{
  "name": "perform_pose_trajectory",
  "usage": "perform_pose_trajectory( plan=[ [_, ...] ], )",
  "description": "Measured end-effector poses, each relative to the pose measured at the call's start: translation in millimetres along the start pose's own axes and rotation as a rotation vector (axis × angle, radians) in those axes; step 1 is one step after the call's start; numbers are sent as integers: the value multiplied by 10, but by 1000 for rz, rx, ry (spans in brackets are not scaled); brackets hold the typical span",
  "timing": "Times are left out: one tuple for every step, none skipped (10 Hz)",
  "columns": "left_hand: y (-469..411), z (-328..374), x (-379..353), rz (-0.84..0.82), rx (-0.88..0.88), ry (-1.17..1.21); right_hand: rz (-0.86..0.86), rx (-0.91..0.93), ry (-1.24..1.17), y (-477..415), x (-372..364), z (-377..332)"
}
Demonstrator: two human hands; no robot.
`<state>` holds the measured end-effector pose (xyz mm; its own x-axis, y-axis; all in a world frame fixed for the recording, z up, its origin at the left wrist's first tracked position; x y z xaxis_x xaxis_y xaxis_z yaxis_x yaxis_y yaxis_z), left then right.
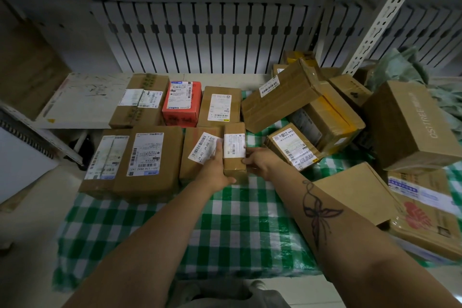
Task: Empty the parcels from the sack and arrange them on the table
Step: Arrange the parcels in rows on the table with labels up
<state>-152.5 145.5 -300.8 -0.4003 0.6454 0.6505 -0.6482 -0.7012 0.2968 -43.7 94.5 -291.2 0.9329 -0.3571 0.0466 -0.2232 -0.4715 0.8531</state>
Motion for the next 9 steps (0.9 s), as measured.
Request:
perform_pose_trajectory(
  plan=[
    [-21, 15, 22, 32, -10, -12, 40, -64, 2, 34, 31, 48],
    [-31, 45, 59, 92, 40, 9, 34, -97, -61, 56, 79, 90],
    [-45, 54, 50, 116, 108, 31, 70, -113, -98, 54, 123, 107],
    [-54, 76, 17, 128, 150, 57, 202, -81, -43, -7, 260, 78],
    [-94, 154, 16, 188, 119, 95, 348, -95, 57, 31, 446, 81],
    [-68, 242, 63, 237, 129, 28, 350, -133, 5, 10, 546, 158],
    [-66, 321, 67, 174, 102, -274, 344, -57, -10, -43, 576, 149],
    [-75, 297, 37, 124, 90, -391, 376, -3, 39, -64, 572, 117],
    [-62, 217, 38, 130, 106, -390, 362, -9, 114, -52, 497, 84]
  ],
)
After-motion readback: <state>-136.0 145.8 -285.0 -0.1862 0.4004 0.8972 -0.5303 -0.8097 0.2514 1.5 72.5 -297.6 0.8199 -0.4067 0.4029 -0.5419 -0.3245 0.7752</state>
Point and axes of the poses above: each hand's wrist, its own y-axis away from the middle knuckle, its own x-axis out of the back of the hand, z = x × y, the point moved 9 cm from there along -y, towards the middle knuckle, and after that the axes turned 11 degrees about -x, right-handed, at the moved point
